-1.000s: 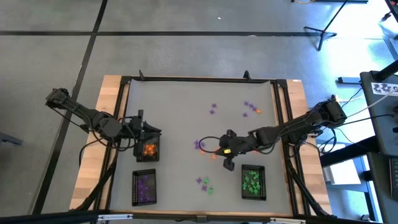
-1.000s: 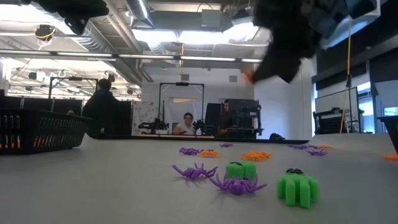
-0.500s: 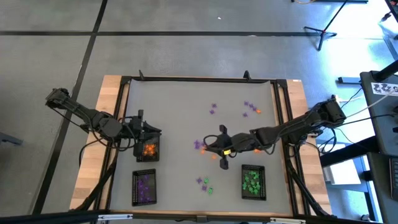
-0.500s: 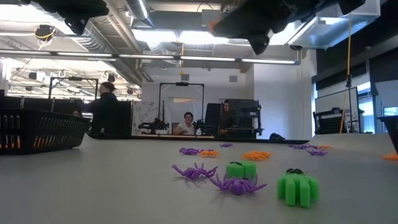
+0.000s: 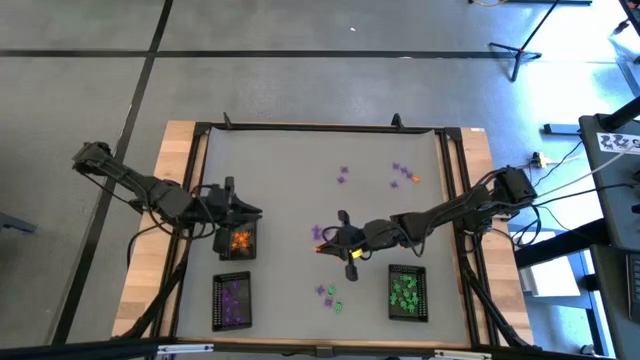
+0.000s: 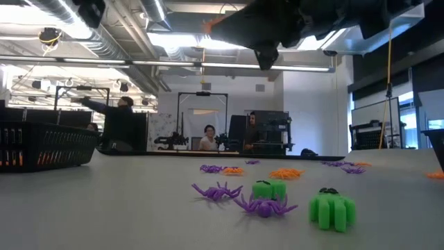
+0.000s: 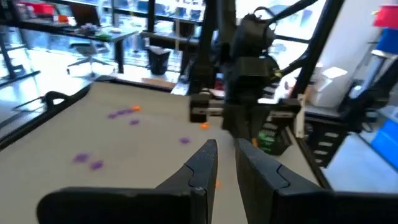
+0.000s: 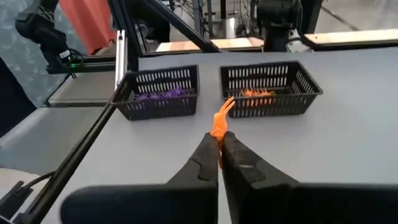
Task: Sort Halloween decoration
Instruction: Put the orange spider toy into the top black basket
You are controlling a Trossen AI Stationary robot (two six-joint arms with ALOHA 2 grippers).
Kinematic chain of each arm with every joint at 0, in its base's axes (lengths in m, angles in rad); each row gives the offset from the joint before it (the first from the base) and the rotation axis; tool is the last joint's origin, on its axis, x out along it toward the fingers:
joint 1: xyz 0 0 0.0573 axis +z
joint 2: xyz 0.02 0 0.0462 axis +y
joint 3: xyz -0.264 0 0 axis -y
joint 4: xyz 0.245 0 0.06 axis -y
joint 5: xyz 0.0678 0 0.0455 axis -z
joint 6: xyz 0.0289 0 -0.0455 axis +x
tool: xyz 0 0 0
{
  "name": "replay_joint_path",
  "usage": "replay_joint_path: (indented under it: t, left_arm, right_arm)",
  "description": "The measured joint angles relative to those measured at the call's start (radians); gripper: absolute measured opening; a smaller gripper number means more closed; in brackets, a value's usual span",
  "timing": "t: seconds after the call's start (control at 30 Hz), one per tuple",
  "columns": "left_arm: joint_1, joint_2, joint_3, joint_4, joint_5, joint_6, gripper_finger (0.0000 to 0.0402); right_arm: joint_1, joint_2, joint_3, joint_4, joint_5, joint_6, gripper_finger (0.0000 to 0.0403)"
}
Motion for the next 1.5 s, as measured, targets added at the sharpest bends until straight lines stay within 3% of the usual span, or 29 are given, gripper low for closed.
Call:
replay_joint_path:
  t: [0.2, 0.43, 0.67, 1.07, 1.5]
  left_arm:
    - [0.030, 0.162, 0.000, 0.093, 0.112, -0.003, 0.0052]
    - [0.062, 0.400, 0.000, 0.310, 0.102, -0.049, 0.0052]
    - [0.097, 0.555, 0.000, 0.511, 0.109, -0.053, 0.0052]
    - [0.132, 0.679, 0.000, 0.664, 0.259, -0.084, 0.0052]
    - [0.140, 0.787, 0.054, 0.729, 0.259, -0.076, 0.0052]
  right_arm:
    - [-0.015, 0.010, 0.000, 0.081, -0.010, -0.027, 0.0002]
    - [-0.042, 0.010, 0.000, 0.098, -0.018, -0.015, 0.0003]
    - [-0.046, 0.010, 0.000, 0.092, -0.026, 0.004, 0.0003]
    - [-0.046, 0.010, 0.000, 0.092, -0.017, 0.005, 0.0003]
    - [-0.053, 0.010, -0.001, 0.083, -0.022, 0.006, 0.0003]
